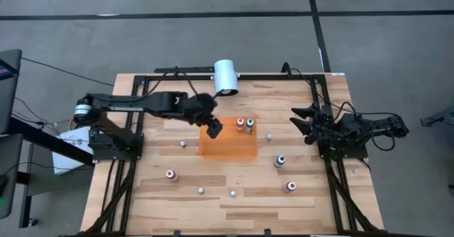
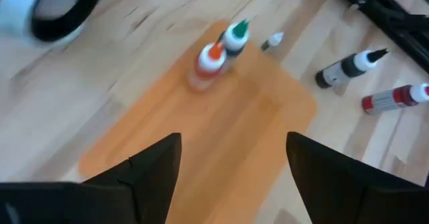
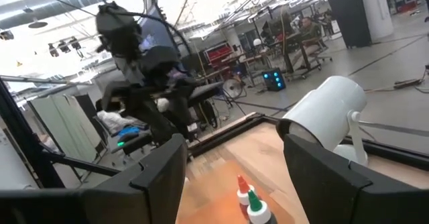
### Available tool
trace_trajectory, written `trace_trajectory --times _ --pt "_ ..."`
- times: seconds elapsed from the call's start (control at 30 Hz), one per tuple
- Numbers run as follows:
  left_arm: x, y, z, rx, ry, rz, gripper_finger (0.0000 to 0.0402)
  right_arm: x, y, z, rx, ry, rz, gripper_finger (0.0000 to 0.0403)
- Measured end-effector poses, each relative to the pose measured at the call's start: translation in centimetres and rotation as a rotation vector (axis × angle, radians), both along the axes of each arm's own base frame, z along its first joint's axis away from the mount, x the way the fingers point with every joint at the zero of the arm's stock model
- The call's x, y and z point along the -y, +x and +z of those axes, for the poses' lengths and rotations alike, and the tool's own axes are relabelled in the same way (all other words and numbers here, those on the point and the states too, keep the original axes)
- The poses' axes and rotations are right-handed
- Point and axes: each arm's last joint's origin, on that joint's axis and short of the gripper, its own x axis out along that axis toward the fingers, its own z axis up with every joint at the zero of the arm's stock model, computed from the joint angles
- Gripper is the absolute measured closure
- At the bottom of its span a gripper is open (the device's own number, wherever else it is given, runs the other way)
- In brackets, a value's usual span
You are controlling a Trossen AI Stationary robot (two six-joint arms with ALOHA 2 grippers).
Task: Pick & Place food coloring
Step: Put the large pink food coloring bottle into the orange bin
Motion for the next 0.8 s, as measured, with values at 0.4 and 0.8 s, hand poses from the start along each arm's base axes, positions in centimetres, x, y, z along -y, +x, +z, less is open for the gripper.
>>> trace_trajectory --times 0.4,0.8 --pt "6.5 -4.4 -0.2 -0.214 0.017 0.122 0.0140 0.0 0.0 -0.2 -0.017 -0.003 0.000 0.0163" --pt "12.4 -7.3 -0.5 -0.271 0.029 0.068 0.0140 -0.1 0.1 -0.4 -0.056 -0.042 0.016 0.0163"
